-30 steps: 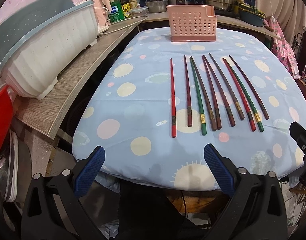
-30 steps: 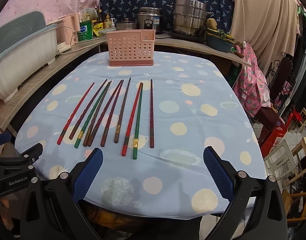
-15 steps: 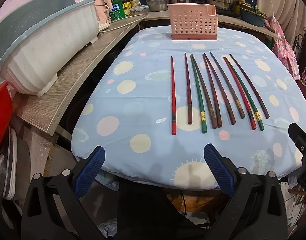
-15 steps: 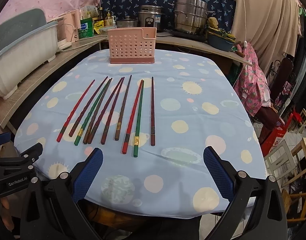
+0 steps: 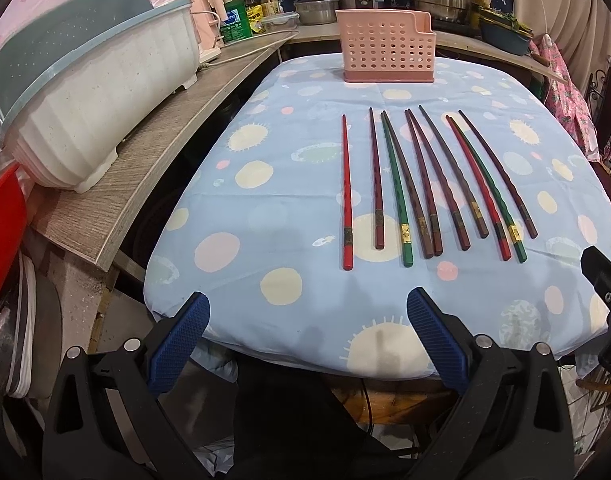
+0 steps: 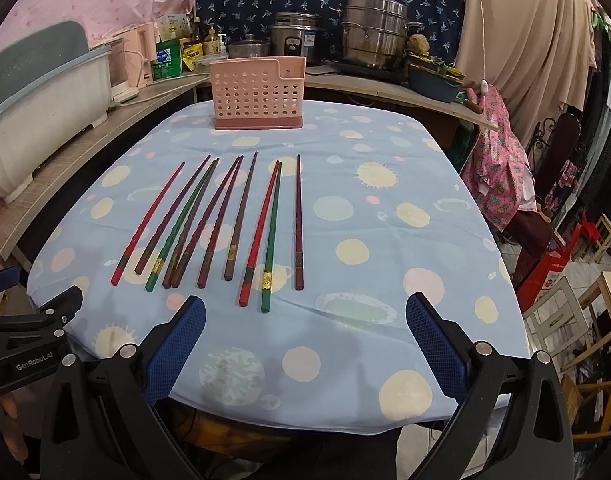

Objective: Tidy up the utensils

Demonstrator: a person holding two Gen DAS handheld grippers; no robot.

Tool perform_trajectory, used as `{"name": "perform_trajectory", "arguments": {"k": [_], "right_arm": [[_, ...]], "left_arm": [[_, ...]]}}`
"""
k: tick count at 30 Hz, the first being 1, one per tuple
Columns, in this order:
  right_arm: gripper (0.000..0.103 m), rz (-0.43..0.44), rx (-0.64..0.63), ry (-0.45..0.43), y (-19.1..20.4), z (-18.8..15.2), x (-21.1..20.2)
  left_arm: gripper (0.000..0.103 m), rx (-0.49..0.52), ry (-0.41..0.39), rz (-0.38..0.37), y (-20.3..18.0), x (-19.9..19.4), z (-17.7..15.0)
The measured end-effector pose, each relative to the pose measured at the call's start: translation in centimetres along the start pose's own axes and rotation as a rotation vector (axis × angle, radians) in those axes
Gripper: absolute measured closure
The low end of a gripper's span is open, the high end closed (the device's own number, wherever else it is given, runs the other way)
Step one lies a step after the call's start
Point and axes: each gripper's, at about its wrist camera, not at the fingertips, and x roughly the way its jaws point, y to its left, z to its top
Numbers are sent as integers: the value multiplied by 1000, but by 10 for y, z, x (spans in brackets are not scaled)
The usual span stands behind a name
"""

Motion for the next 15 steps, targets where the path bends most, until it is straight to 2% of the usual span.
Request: {"name": "perform_trajectory", "arguments": {"k": [15], "right_arm": [[7, -7, 5, 0, -3, 4, -3]], "left_arm": [[8, -7, -7, 7, 1, -2, 3]]}}
